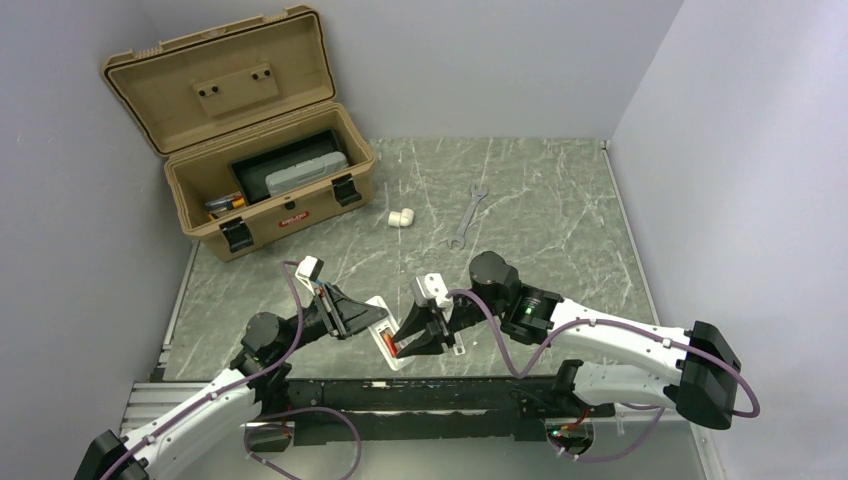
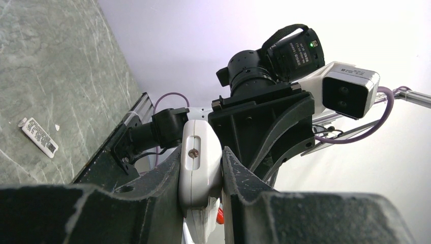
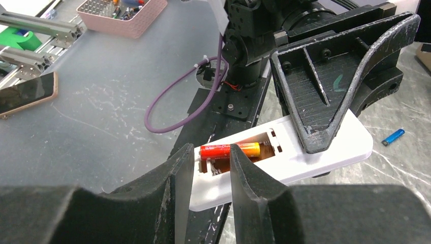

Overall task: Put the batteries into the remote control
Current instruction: Load the battery into the remote control.

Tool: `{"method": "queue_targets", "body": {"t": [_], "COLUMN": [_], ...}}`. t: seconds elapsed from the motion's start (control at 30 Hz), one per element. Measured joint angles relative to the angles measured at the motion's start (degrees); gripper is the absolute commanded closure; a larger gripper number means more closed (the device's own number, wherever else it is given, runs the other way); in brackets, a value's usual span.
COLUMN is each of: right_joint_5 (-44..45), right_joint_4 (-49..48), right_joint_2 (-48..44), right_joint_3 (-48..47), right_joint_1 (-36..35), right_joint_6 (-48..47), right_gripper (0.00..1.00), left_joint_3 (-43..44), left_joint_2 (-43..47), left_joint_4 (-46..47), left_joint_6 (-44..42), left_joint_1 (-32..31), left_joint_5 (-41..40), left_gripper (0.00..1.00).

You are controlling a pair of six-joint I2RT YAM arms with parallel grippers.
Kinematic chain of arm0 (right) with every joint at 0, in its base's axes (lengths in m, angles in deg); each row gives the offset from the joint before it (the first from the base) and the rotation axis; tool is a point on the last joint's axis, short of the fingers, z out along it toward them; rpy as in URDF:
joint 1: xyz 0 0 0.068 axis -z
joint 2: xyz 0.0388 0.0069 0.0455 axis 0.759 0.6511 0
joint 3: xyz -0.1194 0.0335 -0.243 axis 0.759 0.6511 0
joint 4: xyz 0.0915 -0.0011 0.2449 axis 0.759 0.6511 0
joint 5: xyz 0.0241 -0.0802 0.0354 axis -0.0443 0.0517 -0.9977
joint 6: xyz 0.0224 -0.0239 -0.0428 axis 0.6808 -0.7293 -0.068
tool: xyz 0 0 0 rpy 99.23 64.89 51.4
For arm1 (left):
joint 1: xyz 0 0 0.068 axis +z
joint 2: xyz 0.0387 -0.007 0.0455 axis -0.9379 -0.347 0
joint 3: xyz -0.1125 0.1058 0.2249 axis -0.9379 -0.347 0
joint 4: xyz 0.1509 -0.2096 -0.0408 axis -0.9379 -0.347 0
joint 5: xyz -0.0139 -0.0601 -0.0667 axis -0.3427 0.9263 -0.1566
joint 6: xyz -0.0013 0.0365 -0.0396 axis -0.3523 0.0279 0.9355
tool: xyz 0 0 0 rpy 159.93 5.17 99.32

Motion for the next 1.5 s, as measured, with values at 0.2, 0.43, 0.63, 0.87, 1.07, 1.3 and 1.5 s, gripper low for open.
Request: {"method": "queue_targets", "body": {"t": [0.2,0.43,0.63,0.87,1.07,1.3,1.5], "right_joint_5": [0.31,0.28,0.13,0.09,0.09,0.20,0.44], "right_joint_4": [-0.02,-0.15,-0.61,-0.61,-0.42,1.62,3.23], "right_joint_2": [0.13,0.68,0.85,1.51,1.68,2.69,2.73], "right_joint_3": [-0.02,-0.48,-0.57,-0.70,-0.81,-2.08,-2.47], "right_joint_1": [-0.09,-0.09,-0.11,-0.59,-0.85,-1.22,-1.44], "right_joint_6": [-0.55,-0.57,-0.39,-0.57,-1.51,-3.65,-5.66], "right_gripper": [0.65,0.65,0.65,0.65,0.64,0.64,0.64], "left_joint_3": [0.00,0.00,0.00,0.00,0.00,0.00,0.00], "left_joint_2": [-0.04,-0.04,-0.04,-0.59,-0.81,-0.94,-1.31], "left_joint_4": [-0.02,-0.02,0.07,0.28,0.28,0.20,0.20], "left_joint_6": [0.00,0.00,0.02,0.00,0.02,-0.02,-0.02], "left_joint_1": [0.00,0.00,0.00,0.00,0.00,0.00,0.00], "left_joint_5": [0.00,0.02,0.02,0.04,0.24,0.31,0.48], "left_gripper": [1.00,1.00,1.00,1.00,1.00,1.00,1.00]}}
